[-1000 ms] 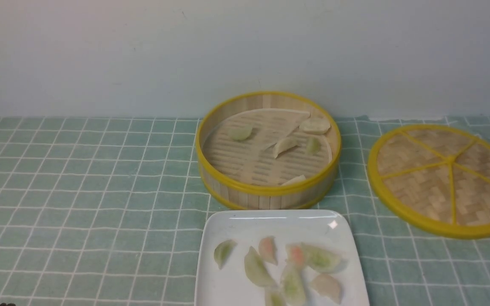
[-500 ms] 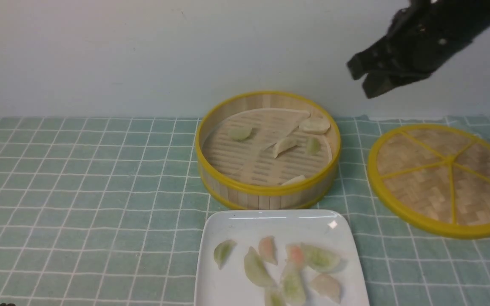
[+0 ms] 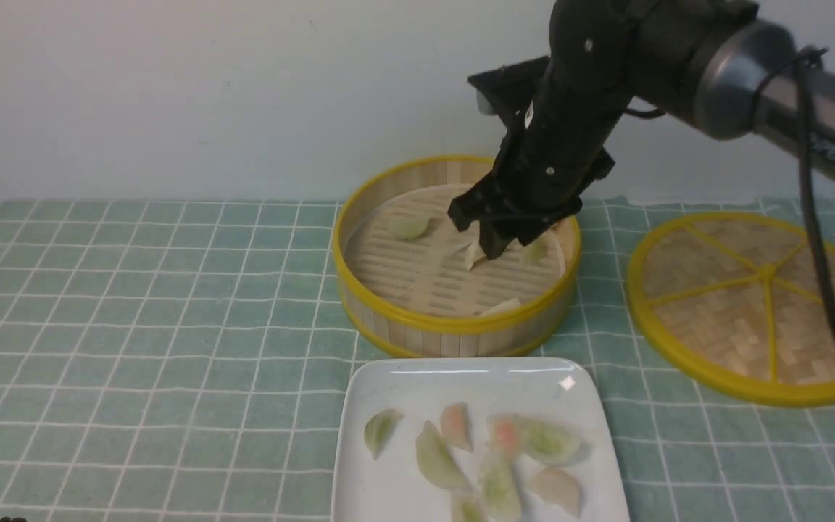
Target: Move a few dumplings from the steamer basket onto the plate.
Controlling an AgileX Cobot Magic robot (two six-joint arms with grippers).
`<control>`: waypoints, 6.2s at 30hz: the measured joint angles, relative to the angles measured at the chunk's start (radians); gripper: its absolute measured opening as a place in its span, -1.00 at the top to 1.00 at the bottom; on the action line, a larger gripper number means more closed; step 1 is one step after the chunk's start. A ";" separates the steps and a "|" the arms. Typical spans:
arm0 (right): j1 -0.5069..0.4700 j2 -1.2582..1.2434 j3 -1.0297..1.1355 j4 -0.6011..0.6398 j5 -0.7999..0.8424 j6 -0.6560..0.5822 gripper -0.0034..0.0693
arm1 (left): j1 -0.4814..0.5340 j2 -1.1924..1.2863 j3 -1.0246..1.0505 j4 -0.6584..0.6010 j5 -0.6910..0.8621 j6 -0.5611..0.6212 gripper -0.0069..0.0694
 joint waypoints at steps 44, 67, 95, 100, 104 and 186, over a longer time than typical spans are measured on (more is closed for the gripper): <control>0.005 -0.015 -0.008 -0.025 -0.013 0.017 0.51 | 0.000 0.000 0.000 0.000 0.000 0.000 0.83; 0.111 -0.123 0.371 0.140 -0.014 -0.075 0.52 | 0.000 0.000 0.000 0.000 0.000 0.000 0.83; 0.034 0.037 -0.071 -0.151 -0.061 0.063 -0.39 | 0.000 0.000 0.000 0.000 0.000 0.000 0.83; -0.018 0.141 -0.097 -0.178 -0.108 0.118 -0.39 | 0.000 0.000 0.000 0.000 0.000 0.000 0.83; -0.053 0.180 -0.098 -0.183 -0.144 0.160 -0.39 | 0.000 0.000 0.000 0.000 0.000 0.000 0.83; 0.121 -0.789 0.486 -0.255 -0.206 0.281 0.92 | 0.000 0.000 0.000 0.000 0.000 0.000 0.83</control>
